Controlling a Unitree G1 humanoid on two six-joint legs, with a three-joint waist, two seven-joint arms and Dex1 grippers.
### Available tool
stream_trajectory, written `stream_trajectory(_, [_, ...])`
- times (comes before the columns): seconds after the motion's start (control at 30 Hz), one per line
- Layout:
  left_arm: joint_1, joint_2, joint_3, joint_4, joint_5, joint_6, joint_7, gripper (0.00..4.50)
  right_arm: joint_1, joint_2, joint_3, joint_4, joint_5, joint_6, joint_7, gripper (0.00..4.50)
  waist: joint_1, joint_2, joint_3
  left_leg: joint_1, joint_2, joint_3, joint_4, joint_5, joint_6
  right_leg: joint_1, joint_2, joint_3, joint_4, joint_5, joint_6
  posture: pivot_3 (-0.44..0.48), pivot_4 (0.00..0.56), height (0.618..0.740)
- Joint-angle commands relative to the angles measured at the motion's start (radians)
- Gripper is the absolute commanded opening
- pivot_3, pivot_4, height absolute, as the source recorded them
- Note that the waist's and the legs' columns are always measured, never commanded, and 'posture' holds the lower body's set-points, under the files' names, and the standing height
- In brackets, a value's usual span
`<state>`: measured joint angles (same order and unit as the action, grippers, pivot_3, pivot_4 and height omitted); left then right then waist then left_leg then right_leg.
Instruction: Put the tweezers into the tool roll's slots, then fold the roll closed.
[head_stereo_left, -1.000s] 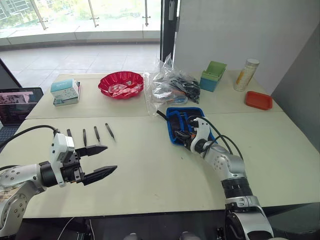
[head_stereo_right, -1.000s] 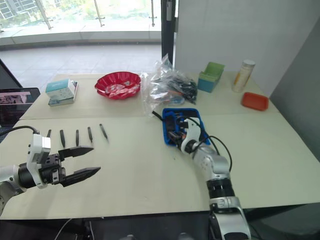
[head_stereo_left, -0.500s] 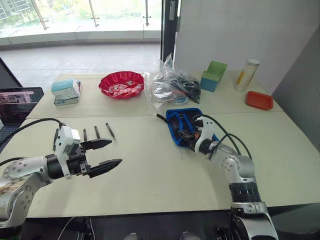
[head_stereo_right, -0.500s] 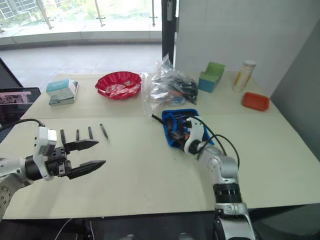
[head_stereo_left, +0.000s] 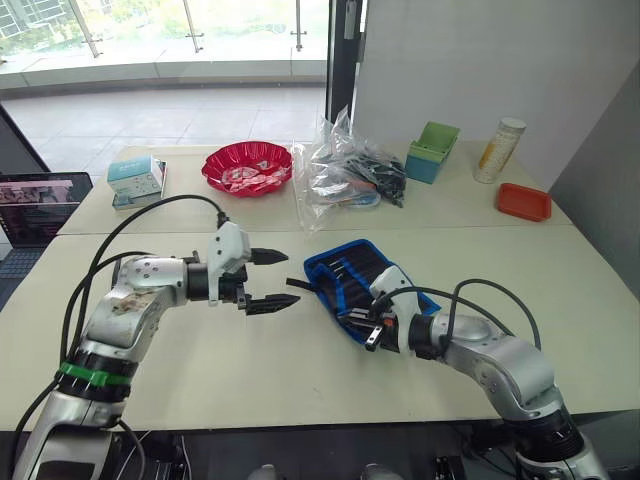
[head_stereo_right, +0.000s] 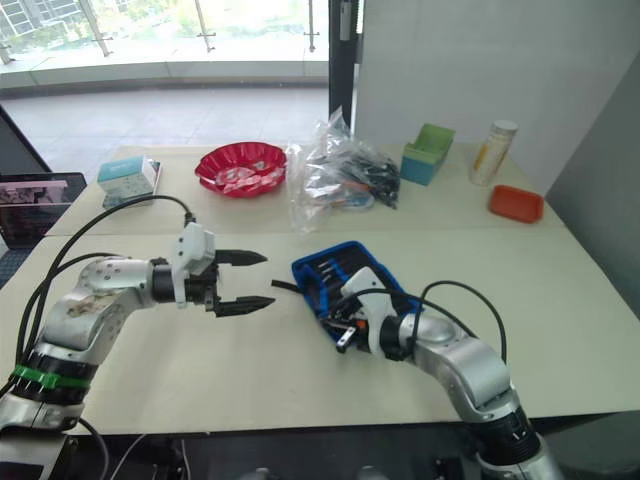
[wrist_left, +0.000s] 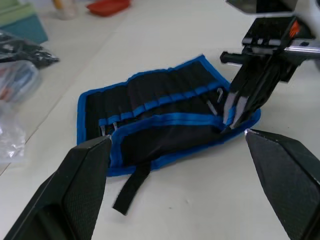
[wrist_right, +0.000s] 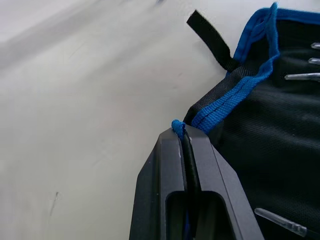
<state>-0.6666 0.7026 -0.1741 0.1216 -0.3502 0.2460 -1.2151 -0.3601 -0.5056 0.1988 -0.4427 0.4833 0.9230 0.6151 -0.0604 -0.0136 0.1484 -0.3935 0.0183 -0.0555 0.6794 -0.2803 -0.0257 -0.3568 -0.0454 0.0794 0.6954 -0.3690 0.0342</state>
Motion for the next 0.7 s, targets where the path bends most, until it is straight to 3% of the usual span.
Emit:
stream_trajectory(0.03, [-0.181,-0.056,-0.096,0.208,0.158,-0.201,-0.077,4.50,0.007,0.009,0.009,-0.053,0.010,-0.001,-0.003,0.02,0.003,0.000,0.000,-0.001,0.000,0.000,0.001,0.000,0.001,0.000,0.000,-0.001,0.000,0.000,0.000,0.000,0.150,0.740])
stream_trajectory(0.17, [-0.350,-0.103,-0.213,0.484,0.367,-0.497,-0.086,4.50,0.024,0.029,0.018,-0.060,-0.002,-0.004,-0.032,0.02,0.009,-0.001,0.000,-0.006,-0.002,-0.003,0.005,0.002,-0.001,-0.001,-0.001,-0.006,-0.001,0.000,0.000,0.000,0.150,0.740])
stream_trajectory(0.47, [-0.555,-0.255,-0.248,0.881,0.492,-0.759,-0.113,4.50,0.045,0.053,0.016,-0.079,-0.010,-0.003,-0.077,0.02,0.015,-0.002,0.001,-0.010,-0.003,-0.007,0.007,0.002,-0.002,-0.001,-0.002,-0.010,-0.002,0.000,0.000,0.000,0.150,0.740])
stream_trajectory(0.5, [-0.562,-0.275,-0.238,0.898,0.481,-0.759,-0.128,3.94,0.044,0.054,0.016,-0.079,-0.010,-0.003,-0.080,0.00,0.015,-0.002,0.001,-0.010,-0.003,-0.007,0.008,0.002,-0.002,-0.001,-0.002,-0.010,-0.001,0.000,0.000,0.000,0.150,0.740])
stream_trajectory(0.7, [-0.590,-0.312,-0.264,0.983,0.569,-0.841,-0.099,2.02,0.051,0.055,0.017,-0.080,-0.013,-0.006,-0.094,0.00,0.013,-0.002,0.001,-0.012,-0.004,-0.009,0.013,0.002,-0.001,-0.001,-0.002,-0.011,0.001,0.000,0.000,0.000,0.150,0.740])
